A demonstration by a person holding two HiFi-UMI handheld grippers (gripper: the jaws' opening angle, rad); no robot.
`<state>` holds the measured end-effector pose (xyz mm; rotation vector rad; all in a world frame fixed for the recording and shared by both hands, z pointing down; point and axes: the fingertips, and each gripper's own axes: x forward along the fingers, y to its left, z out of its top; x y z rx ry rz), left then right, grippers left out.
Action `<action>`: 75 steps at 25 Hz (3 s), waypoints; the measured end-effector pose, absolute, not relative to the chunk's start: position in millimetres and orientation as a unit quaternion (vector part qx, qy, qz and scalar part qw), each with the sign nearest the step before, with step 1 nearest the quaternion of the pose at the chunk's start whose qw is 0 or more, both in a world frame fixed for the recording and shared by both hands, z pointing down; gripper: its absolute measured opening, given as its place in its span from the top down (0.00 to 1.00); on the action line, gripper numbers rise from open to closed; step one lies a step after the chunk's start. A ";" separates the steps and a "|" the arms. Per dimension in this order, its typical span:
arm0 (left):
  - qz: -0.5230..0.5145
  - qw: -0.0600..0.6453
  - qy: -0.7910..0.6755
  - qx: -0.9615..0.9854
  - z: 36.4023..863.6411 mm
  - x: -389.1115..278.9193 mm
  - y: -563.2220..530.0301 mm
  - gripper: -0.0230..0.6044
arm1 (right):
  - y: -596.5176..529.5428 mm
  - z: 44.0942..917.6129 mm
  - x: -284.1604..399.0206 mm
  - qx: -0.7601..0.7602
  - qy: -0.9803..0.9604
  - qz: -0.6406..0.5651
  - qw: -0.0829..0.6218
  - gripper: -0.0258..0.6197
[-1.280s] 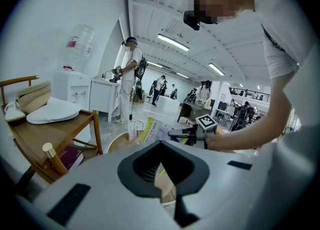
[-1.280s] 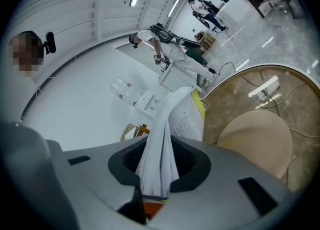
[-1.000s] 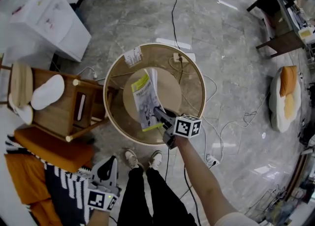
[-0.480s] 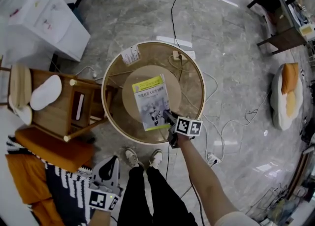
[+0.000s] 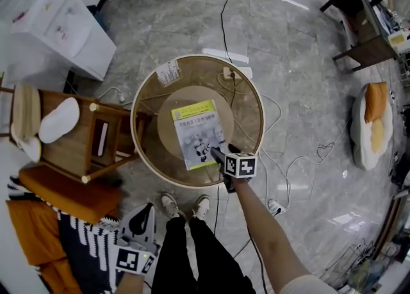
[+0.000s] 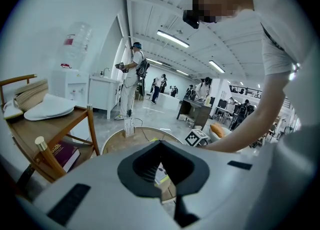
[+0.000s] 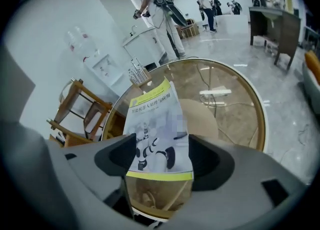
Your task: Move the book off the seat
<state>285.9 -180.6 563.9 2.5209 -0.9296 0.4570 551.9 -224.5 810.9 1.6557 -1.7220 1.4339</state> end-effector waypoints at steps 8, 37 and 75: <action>0.151 0.188 -0.336 0.910 540.8 287.7 -181.3 0.94 | -207.7 778.2 577.9 0.624 -0.586 0.497 0.139 0.45; 0.071 0.076 -0.337 0.936 356.7 290.5 -167.1 0.94 | -139.2 532.3 603.6 0.678 -0.616 0.400 0.006 0.93; -0.050 0.026 -0.433 0.900 239.7 194.1 -188.5 0.94 | -62.0 214.2 527.0 0.691 -0.718 0.077 -0.029 0.93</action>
